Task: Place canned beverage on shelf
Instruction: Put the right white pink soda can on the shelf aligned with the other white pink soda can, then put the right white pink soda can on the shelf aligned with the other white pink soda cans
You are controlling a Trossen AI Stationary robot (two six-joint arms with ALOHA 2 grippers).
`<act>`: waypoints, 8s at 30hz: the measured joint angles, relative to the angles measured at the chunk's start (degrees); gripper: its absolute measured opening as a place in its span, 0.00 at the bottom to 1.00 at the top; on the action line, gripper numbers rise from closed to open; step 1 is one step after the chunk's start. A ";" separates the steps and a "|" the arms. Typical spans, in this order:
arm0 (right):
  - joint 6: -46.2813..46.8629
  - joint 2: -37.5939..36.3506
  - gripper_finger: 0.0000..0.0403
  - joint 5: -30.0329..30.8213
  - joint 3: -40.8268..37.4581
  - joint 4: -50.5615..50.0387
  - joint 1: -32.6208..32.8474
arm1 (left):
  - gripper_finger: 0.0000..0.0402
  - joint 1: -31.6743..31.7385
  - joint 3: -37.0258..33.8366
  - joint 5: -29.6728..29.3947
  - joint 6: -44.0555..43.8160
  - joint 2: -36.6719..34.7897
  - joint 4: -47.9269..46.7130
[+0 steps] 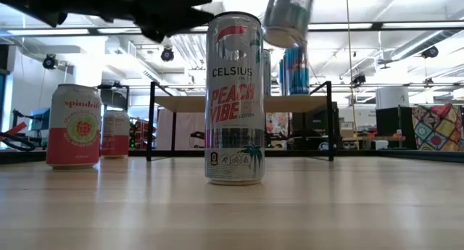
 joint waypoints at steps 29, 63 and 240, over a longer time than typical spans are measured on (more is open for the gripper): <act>-28.65 25.20 0.61 -55.07 41.53 -34.22 -58.40 | 0.71 5.86 2.90 -9.07 -3.75 -0.05 -16.58; -34.43 34.32 0.63 -62.15 43.10 -35.62 -65.98 | 0.71 5.37 3.10 -9.03 -2.25 -0.77 -17.32; -14.01 13.85 0.65 -32.28 16.00 -10.37 -50.61 | 0.71 -18.70 26.88 -39.30 -36.77 13.55 -49.60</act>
